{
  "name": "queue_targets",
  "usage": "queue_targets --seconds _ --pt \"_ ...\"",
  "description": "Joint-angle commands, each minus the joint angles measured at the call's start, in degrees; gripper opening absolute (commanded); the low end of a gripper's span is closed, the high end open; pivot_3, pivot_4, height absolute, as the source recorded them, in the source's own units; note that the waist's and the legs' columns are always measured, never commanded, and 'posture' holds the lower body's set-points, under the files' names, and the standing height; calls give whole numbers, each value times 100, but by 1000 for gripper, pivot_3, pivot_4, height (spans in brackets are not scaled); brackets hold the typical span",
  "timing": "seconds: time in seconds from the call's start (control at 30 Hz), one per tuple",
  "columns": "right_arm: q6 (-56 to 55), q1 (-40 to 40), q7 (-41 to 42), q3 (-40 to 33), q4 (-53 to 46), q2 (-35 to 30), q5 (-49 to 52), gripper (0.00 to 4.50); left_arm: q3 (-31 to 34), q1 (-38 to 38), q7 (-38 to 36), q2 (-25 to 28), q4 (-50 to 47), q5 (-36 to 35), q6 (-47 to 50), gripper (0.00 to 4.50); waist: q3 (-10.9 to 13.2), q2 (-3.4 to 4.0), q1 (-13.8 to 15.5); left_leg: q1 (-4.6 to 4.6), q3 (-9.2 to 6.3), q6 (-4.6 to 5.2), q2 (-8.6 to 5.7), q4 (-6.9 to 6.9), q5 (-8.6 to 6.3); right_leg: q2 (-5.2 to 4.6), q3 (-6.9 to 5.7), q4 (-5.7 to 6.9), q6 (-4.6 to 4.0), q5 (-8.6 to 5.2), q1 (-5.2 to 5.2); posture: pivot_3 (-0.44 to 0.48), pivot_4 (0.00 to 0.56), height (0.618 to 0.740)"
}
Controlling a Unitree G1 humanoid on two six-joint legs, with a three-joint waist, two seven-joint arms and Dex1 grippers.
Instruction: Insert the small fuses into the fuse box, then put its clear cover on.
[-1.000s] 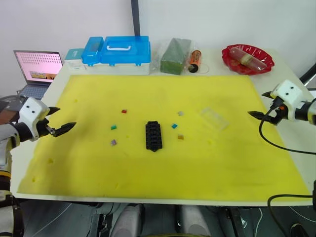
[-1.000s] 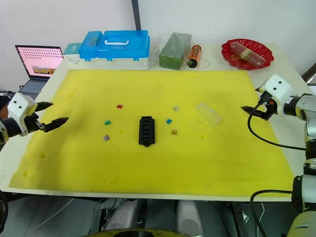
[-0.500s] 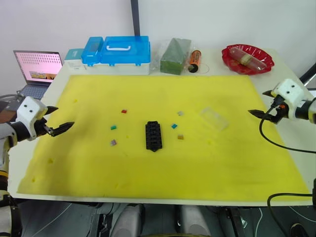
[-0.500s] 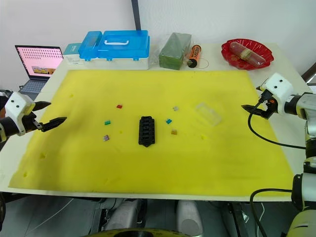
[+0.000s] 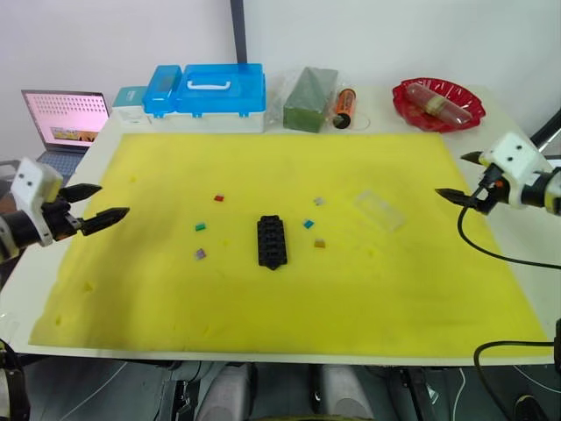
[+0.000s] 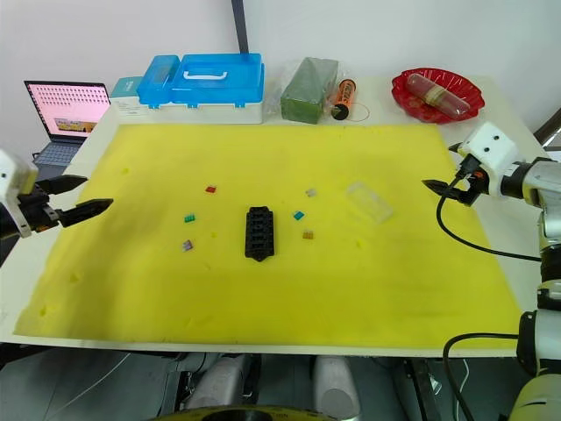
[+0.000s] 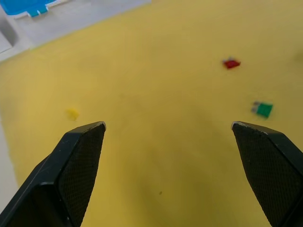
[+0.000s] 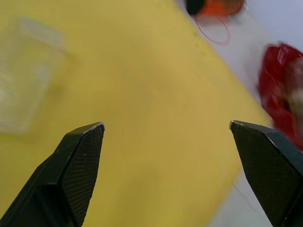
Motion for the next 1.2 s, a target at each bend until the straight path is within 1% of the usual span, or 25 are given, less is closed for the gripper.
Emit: queue_targets --seconds 0.03,0.13,0.2,0.33,0.4,0.5,0.6,0.7,0.8,1.03,1.2 --pt "733 224 118 -123 -1527 230 615 4500 329 217 -224 183 -490 -622 1033 4468 0 0 3 0 0 0 3 -2 0 1 3 0 0 0 -1 0 150 740" --pt "1464 449 92 4 -2797 485 1020 4500 327 320 -393 333 -870 -1032 1919 4468 2 -2 24 -5 -6 0 18 -2 0 2 2 0 0 0 -5 0 150 740" --pt "1912 538 42 90 -3464 657 1282 4500 250 341 -524 436 -1011 -1183 2293 4468 4 -7 41 -9 -8 0 19 -2 0 2 1 -1 0 0 -7 0 150 740" --pt "2537 755 -20 636 -4977 1089 1704 4500 -74 90 -874 693 -991 -1599 3436 4468 4 -8 60 -14 -13 0 18 -2 0 2 -1 -5 -1 -1 -9 0 150 740" --pt "2618 771 3 863 -5398 1245 1801 4500 -345 -141 -1042 762 -879 -1687 3858 4468 5 -8 69 -17 -13 0 19 -3 0 3 -3 -5 -1 -1 -14 0 150 740" --pt "2500 664 26 1113 -5529 1424 1723 4500 -702 -765 -1148 729 -375 -1833 4659 4468 5 -17 85 -33 -14 -1 14 7 0 3 -5 -2 1 0 -24 0 150 740" --pt "2632 652 -58 1219 -5749 1588 1820 4500 -1091 -883 -1347 688 -391 -1706 4598 4468 5 -23 63 -36 -13 0 -2 12 0 5 -5 -1 1 1 -28 0 150 740" --pt "2699 692 -44 1279 -5927 1590 1868 4500 -1598 -1184 -1453 763 -216 -1725 5260 4468 5 -24 57 -58 -17 -1 -2 10 1 6 -5 0 -1 2 -52 0 150 740" --pt "2743 666 -59 1318 -6002 1600 1889 4500 -1984 -1329 -1620 751 -82 -1724 5570 4468 6 -25 30 -70 -17 -1 -3 14 1 8 -5 2 -2 2 -61 0 150 740" --pt "2800 511 -55 1356 -5977 1603 1876 4500 -2570 -1680 -1764 424 341 -1509 5597 4468 6 -27 36 -71 -17 0 -3 22 1 9 -7 7 -3 3 -60 0 150 740" --pt "2825 490 8 1335 -5960 1505 1842 4500 -2814 -1858 -1824 141 611 -1353 5520 4468 5 -29 38 -76 -18 0 -3 29 1 8 -7 5 -2 3 -60 0 150 740"
